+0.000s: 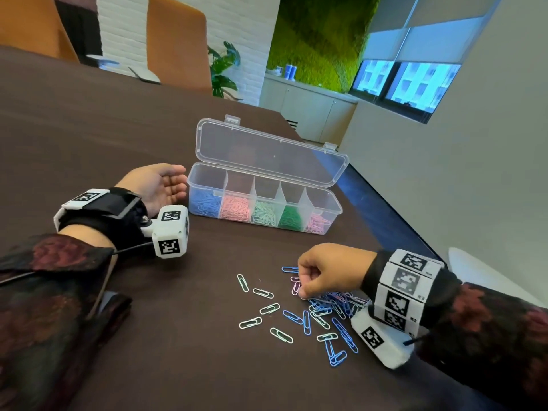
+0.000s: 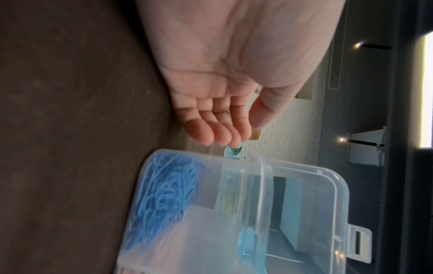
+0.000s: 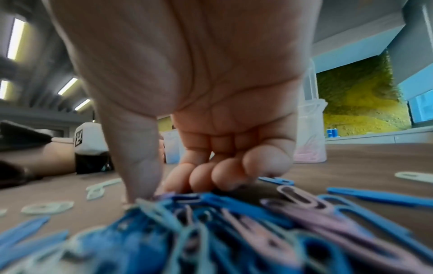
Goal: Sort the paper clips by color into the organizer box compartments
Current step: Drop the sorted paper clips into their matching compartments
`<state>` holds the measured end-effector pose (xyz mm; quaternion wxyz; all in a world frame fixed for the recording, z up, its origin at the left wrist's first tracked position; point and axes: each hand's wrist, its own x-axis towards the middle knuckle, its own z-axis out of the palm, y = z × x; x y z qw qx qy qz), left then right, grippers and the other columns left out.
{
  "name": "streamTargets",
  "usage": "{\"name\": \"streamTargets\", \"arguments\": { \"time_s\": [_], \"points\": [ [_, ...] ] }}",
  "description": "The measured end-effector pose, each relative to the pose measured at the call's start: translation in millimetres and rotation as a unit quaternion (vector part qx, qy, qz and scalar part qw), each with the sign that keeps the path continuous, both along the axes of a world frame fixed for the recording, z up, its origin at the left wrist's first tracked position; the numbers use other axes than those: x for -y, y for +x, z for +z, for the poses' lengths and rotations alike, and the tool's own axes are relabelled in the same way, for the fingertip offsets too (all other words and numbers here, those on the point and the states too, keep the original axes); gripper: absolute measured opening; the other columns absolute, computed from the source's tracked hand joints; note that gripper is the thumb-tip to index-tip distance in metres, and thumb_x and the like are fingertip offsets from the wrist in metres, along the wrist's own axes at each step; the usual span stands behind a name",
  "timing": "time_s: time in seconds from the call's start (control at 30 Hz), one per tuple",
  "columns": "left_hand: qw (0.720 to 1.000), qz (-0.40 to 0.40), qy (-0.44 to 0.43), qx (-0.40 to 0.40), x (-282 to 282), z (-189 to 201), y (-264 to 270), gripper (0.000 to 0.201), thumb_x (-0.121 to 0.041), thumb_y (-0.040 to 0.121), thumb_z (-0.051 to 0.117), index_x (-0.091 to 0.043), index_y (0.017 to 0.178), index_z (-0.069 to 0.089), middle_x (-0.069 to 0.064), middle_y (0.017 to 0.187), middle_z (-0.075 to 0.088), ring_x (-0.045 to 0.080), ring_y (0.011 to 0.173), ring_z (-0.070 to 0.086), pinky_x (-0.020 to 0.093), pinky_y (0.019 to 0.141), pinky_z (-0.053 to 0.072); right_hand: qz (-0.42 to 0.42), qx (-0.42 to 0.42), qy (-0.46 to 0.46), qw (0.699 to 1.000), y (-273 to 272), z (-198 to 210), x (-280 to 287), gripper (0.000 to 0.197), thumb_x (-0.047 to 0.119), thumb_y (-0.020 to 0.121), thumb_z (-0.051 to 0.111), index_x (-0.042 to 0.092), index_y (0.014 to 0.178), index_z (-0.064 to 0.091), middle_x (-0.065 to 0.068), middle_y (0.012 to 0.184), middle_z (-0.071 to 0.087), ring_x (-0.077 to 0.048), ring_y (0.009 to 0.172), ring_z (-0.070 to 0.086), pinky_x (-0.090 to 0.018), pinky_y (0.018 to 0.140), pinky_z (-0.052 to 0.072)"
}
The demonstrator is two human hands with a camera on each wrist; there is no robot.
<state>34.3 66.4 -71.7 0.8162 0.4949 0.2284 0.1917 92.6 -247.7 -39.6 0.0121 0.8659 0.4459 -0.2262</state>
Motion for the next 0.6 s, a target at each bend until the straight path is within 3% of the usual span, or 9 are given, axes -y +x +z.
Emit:
{"name": "streamTargets", "arguments": {
  "time_s": [0.1, 0.17, 0.3, 0.47, 0.6],
  "points": [
    [1.000, 0.002, 0.003, 0.002, -1, 0, 0, 0.014, -0.013, 0.094, 0.047, -0.011, 0.085, 0.058, -0.002, 0.057, 0.058, 0.009, 0.051, 0.053, 0.016, 0.046, 0.049, 0.005, 0.005, 0.003, 1.000, 3, 4, -5, 0.016, 0.022, 0.085, 0.068, 0.018, 0.074, 0.057, 0.011, 0.063, 0.054, 0.004, 0.050, 0.048, -0.010, 0.052, 0.037],
    [1.000, 0.002, 0.003, 0.002, -2, 0, 0, 0.014, -0.013, 0.094, 0.047, -0.011, 0.085, 0.058, -0.002, 0.059, 0.057, 0.009, 0.053, 0.053, 0.016, 0.047, 0.049, 0.007, 0.001, 0.023, 1.000, 5, 10, -5, 0.013, 0.024, 0.087, 0.067, 0.016, 0.081, 0.060, 0.011, 0.066, 0.056, 0.002, 0.053, 0.048, -0.011, 0.055, 0.037],
    [1.000, 0.000, 0.000, 0.002, -2, 0, 1, 0.014, -0.013, 0.094, 0.046, -0.012, 0.085, 0.057, -0.003, 0.054, 0.058, 0.009, 0.049, 0.053, 0.016, 0.047, 0.048, 0.026, -0.055, 0.085, 0.995, 0, 9, -6, 0.015, 0.019, 0.088, 0.067, 0.018, 0.078, 0.055, 0.011, 0.066, 0.057, 0.000, 0.054, 0.048, -0.011, 0.057, 0.039],
    [1.000, 0.006, 0.002, 0.007, 1, 1, -1, 0.016, -0.013, 0.094, 0.044, -0.012, 0.084, 0.056, -0.004, 0.051, 0.058, 0.008, 0.047, 0.053, 0.016, 0.047, 0.048, 0.068, -0.041, 0.033, 0.996, -3, 2, -9, 0.022, 0.014, 0.082, 0.072, 0.021, 0.092, 0.054, 0.008, 0.070, 0.052, -0.001, 0.058, 0.046, -0.014, 0.059, 0.038],
    [1.000, 0.007, 0.000, 0.008, 0, 0, -1, 0.017, -0.014, 0.095, 0.043, -0.011, 0.084, 0.057, -0.004, 0.049, 0.058, 0.007, 0.044, 0.053, 0.015, 0.046, 0.048, 0.060, -0.032, 0.035, 0.997, -1, 2, -6, 0.021, 0.014, 0.081, 0.072, 0.023, 0.090, 0.055, 0.009, 0.067, 0.051, -0.001, 0.057, 0.045, -0.013, 0.058, 0.036]
  ]
}}
